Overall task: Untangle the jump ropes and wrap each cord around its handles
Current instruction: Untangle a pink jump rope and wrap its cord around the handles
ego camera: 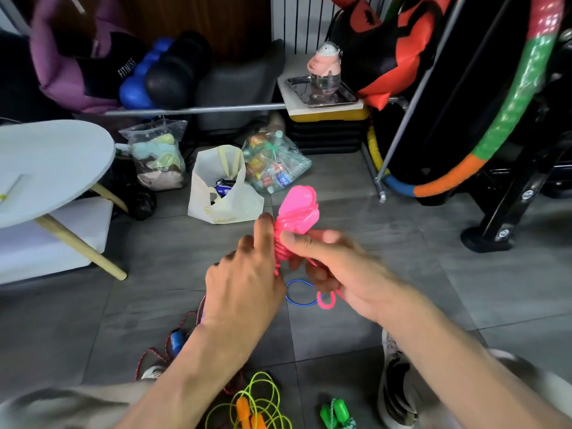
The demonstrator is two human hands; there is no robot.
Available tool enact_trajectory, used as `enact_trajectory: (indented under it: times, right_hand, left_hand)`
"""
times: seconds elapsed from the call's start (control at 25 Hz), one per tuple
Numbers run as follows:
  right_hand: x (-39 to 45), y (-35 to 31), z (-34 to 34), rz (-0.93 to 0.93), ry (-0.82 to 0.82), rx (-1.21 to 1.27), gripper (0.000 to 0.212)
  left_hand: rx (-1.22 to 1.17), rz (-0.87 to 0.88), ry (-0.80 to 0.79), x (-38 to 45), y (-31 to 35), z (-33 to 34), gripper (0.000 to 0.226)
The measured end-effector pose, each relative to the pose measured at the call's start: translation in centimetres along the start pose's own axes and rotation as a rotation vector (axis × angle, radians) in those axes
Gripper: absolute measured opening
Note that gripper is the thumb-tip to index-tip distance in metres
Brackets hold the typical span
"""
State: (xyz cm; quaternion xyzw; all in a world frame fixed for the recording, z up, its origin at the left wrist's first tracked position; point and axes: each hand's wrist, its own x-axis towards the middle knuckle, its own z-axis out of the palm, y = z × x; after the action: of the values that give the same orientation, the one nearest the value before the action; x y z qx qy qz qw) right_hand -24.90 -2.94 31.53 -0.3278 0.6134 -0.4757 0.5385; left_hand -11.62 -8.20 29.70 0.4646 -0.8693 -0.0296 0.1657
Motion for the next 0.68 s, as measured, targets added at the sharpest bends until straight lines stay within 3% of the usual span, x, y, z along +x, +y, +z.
enact_trajectory:
  times: [0.08,0.2,0.24,0.36,0.44,0.52,0.68]
  right_hand:
    - [-0.1,0.3,0.1,0.013,0.087,-0.031,0.044]
    - [-0.4,0.2,0.0,-0.11,0.142,-0.058,0.03]
    - [-0.4,0.2,-0.4,-0.159,0.107,-0.013,0.025]
    - [-1.1,-0.4,-1.0,-0.306,-0.149,0.113,0.025]
    - [-1.2,-0.3,-0.8,-0.338,-0.266,0.05,0.038]
    - [-1.0,-0.1,-0.7,-0.303,-0.217,0.025,0.031]
    - [-0.5,0.0,-0.6,-0.361,0.092,-0.25,0.038]
  left_hand:
    - [0.03,0.104,0.059,-0.6,0.2,1.3,0.071]
    - [-0.241,0.093,-0.075,-1.1,0.4,0.7,0.074]
    - [-0.478,0.05,-0.181,-1.0,0.2,0.1,0.074]
    - [-1.491,-0.135,-0.72,0.0,-1.3,-1.7,0.06]
    - [-1.672,-0.134,-0.887,0.1,-2.0,-2.3,0.028]
    - [-1.612,-0.165,-0.823,-0.1,-1.8,-2.4,0.015]
    - [-1.13,-0.214,-0.362,0.8,-1.6,-2.1,0.034]
